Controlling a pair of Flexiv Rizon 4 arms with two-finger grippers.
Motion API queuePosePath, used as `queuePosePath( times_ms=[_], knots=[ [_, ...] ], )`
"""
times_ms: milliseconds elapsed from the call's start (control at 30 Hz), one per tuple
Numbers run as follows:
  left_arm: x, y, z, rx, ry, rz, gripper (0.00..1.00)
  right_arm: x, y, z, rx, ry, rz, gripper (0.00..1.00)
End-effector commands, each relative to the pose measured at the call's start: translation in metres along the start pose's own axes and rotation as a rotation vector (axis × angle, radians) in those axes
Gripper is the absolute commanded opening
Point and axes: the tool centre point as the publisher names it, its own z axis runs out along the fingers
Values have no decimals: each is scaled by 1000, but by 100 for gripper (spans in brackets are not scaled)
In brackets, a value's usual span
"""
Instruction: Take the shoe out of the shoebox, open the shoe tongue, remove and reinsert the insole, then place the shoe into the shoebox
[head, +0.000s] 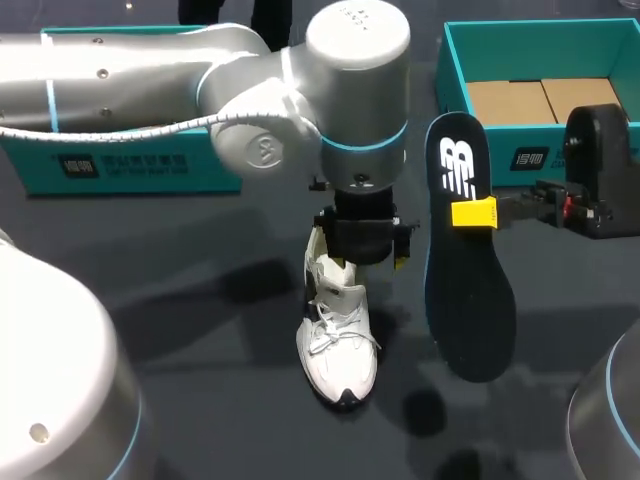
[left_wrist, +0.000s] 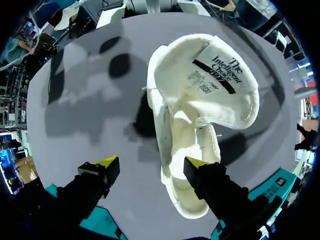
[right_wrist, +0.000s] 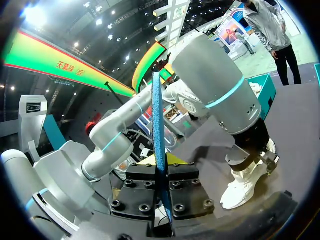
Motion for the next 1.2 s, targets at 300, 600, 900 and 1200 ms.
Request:
queuePosePath(
  times_ms=[300, 600, 900, 1200],
  knots=[
    [30, 1, -87, -87, -449, -16, 100, 4, -4, -1, -6, -9, 0, 0],
    [29, 7, -85, -63, -546, -4, 100, 4, -4, -1, -6, -9, 0, 0],
    [20, 19, -116, -69, -848, 2, 100, 4, -4, -1, -6, -9, 0, 0],
    [18, 21, -128, -101, -850, 5, 100, 4, -4, -1, -6, -9, 0, 0]
  ],
)
